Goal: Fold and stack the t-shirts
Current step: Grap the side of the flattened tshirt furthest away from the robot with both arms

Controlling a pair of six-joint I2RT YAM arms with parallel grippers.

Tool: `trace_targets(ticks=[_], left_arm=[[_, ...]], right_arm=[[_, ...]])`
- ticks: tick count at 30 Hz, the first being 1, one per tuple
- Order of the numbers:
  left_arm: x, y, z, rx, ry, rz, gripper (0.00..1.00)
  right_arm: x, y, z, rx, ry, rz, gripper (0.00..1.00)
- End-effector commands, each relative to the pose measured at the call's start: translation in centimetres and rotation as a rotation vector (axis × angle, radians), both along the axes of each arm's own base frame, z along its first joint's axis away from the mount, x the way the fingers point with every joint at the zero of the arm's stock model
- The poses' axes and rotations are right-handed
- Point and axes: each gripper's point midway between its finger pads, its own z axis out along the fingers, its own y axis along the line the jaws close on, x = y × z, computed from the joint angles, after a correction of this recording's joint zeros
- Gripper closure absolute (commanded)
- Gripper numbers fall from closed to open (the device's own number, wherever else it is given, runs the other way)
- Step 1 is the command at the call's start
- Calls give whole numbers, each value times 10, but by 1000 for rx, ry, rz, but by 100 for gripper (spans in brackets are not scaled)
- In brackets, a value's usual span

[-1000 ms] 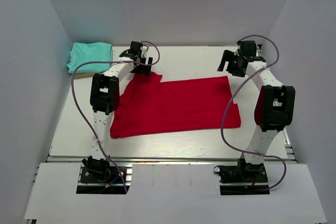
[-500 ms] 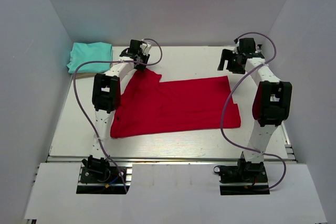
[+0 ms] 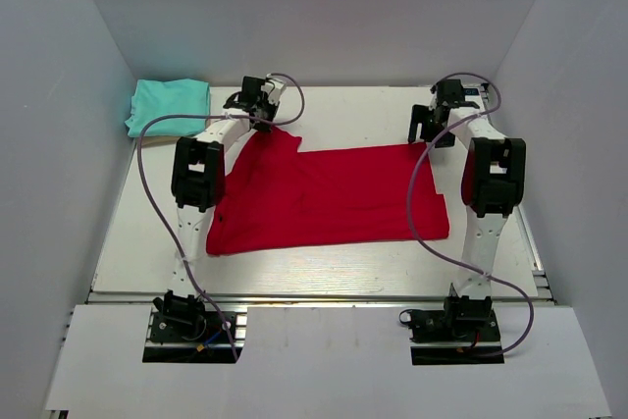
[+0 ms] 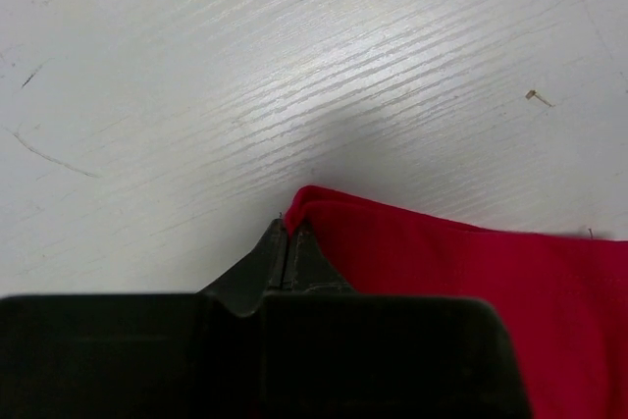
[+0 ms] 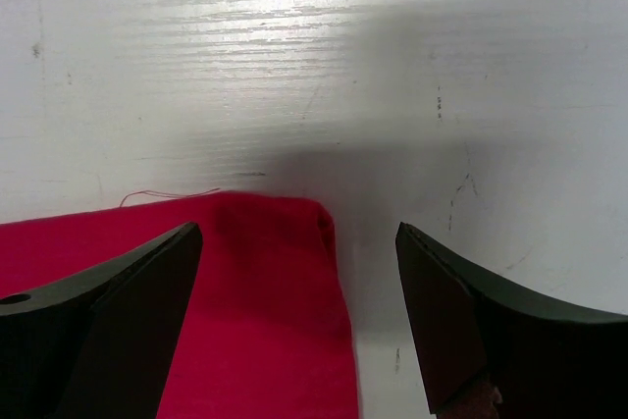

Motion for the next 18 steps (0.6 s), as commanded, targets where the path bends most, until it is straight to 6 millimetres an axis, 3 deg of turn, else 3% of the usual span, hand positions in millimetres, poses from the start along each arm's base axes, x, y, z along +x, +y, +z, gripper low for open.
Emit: trace_targets(ticks=[1, 3, 9, 10, 11, 12, 14, 15, 18], left_arm=[[-10, -5, 14, -37, 6, -33, 100], [-12, -6, 19, -46, 1, -41, 100], [-20, -8, 53, -70, -35, -58, 100], [-26, -8, 50, -75, -25, -65, 100], [-31, -11, 53, -87, -22, -78, 100], [-32, -10, 68, -93, -50, -79, 100], [-43, -10, 69, -106, -37, -77, 100], [-52, -10, 76, -119, -34, -76, 100], [-67, -8, 87, -153, -31, -44, 100]], right_arm=[[5, -2, -3, -8, -9, 4, 15], [10, -1, -9, -2, -17, -11, 16], [17, 18, -15, 103, -45, 15, 40], [18, 20, -15, 114, -49, 19, 44], [18, 22, -10, 125, -59, 28, 50], [12, 24, -13, 130, -52, 39, 69], [12, 30, -7, 156, -80, 67, 83], [12, 29, -3, 156, -99, 67, 100], [3, 29, 5, 154, -121, 62, 100]])
